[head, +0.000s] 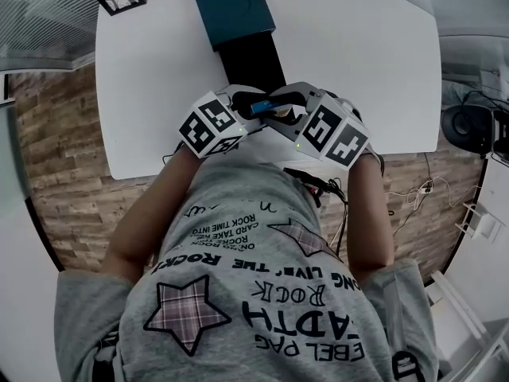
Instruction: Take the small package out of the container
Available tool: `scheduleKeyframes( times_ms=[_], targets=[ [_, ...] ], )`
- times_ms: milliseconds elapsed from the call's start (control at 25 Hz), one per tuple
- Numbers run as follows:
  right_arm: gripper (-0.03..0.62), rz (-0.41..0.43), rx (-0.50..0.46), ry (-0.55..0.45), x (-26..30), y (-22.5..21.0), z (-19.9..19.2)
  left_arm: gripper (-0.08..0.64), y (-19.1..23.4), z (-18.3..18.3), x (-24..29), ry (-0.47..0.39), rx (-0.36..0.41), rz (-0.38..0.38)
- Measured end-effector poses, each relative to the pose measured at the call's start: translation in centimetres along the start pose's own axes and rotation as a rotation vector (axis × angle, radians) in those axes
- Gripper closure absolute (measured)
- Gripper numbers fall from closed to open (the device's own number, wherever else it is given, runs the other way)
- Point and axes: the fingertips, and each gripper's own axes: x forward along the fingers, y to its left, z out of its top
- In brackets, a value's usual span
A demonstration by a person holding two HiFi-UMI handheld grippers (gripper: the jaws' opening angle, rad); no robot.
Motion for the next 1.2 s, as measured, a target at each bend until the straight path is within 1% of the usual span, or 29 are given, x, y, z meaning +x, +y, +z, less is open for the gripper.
scheduleKeyframes(
  times_ms=[40, 120, 240, 440, 560, 680, 920, 1080, 1200],
  targets=[
    [0.456, 0.001, 0.001, -0.001, 0.0, 0.1, 0.0, 0.389, -0.2, 0.0, 0.1, 0.003, 0.002, -0.013],
    [0.458, 0.004, 0.001, -0.003, 0.0, 0.2, 0.0, 0.462, -0.8, -0.1, 0.1, 0.015, 0.019, -0.038],
    [0.459, 0.002, -0.005, 0.0, -0.2, 0.4, 0.0, 0.465, -1.2, 0.0, 0.1, 0.028, 0.06, -0.035],
    [0.459, -0.002, -0.015, 0.004, -0.4, 0.8, 0.0, 0.468, -1.7, 0.0, 0.0, 0.033, 0.083, -0.022],
    [0.459, -0.009, -0.019, -0.017, -0.8, 0.9, 0.6, 0.47, -1.7, 0.4, -0.5, 0.013, 0.106, 0.004],
    [0.462, -0.016, -0.021, -0.045, -1.1, 0.8, 1.3, 0.471, -1.6, 0.9, -1.0, -0.012, 0.104, 0.017],
    [0.462, -0.035, -0.036, -0.076, -1.9, 1.1, 2.4, 0.471, -2.0, 1.5, -2.1, -0.032, 0.11, 0.033],
    [0.463, -0.052, -0.028, -0.133, -3.1, 1.1, 3.6, 0.471, -2.3, 2.1, -3.1, -0.052, 0.112, 0.053],
    [0.48, -0.078, -0.018, -0.184, -4.0, 0.8, 4.5, 0.471, -2.1, 2.7, -4.0, -0.081, 0.102, 0.071]
  ],
)
